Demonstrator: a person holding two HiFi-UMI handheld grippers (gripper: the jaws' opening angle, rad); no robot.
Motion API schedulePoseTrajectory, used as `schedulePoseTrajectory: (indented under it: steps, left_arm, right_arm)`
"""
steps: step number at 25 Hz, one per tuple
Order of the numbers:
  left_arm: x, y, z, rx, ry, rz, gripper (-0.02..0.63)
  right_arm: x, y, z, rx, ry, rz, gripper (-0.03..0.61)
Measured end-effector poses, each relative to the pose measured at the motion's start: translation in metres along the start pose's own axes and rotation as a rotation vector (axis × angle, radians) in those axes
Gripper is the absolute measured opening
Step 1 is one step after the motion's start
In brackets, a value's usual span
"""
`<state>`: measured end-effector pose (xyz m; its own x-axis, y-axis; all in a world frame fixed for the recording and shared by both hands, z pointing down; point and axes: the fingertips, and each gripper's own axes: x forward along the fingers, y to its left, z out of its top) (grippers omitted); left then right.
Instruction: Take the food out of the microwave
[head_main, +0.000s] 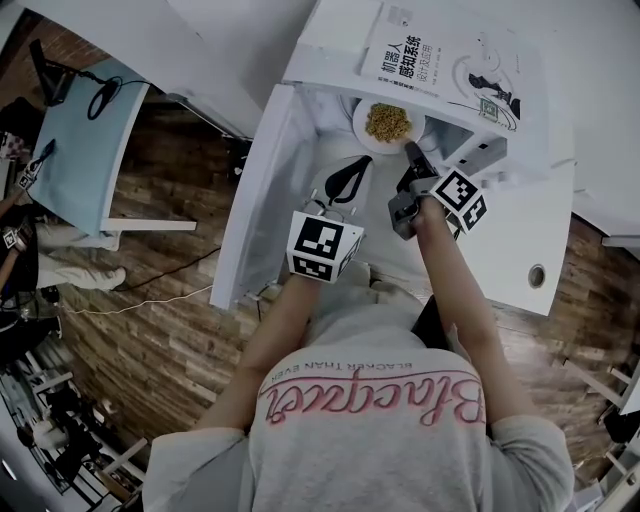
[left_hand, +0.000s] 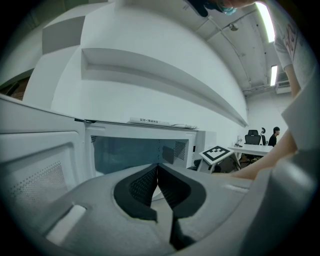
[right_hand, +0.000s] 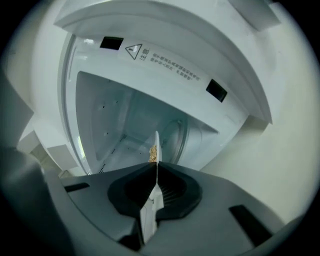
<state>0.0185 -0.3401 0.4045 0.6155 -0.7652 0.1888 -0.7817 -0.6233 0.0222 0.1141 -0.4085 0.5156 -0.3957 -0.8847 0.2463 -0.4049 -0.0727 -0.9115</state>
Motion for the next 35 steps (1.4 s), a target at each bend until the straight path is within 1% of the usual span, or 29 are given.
schedulePoseTrajectory:
  steps: [5,11,16,23,27,33,35]
  left_arm:
    - [-0.003,-0.006,-0.001,-0.006,-0.001,0.003,0.008]
    - [-0.008,-0.011,0.0,-0.016,-0.007,0.012,0.008]
    - [-0.008,-0.014,-0.001,-0.015,-0.004,0.014,0.008]
    - [-0.01,-0.019,-0.006,-0.021,0.011,0.006,0.008]
    - [-0.01,-0.02,-0.011,-0.021,0.025,0.0,0.008]
    - [-0.01,-0.015,-0.018,-0.02,0.042,0.002,0.008]
    - [-0.009,-0.012,-0.018,-0.019,0.043,0.004,0.008]
  right_arm:
    - [-0.01,0.008,0.001,0.055,-0.004,0.058,0.018]
    - [-0.026,0.013,0.003,0.067,0.002,0.088,0.018]
    - [-0.035,0.002,0.001,0.045,0.019,0.044,0.018]
    - [-0.048,0.002,0.002,0.11,0.003,0.069,0.018]
    - [-0.046,-0.009,-0.002,0.115,0.009,0.034,0.018]
    - [-0.035,-0.023,-0.007,0.173,-0.008,0.0,0.021]
    - [-0.031,-0.026,-0.008,0.177,-0.004,-0.005,0.021]
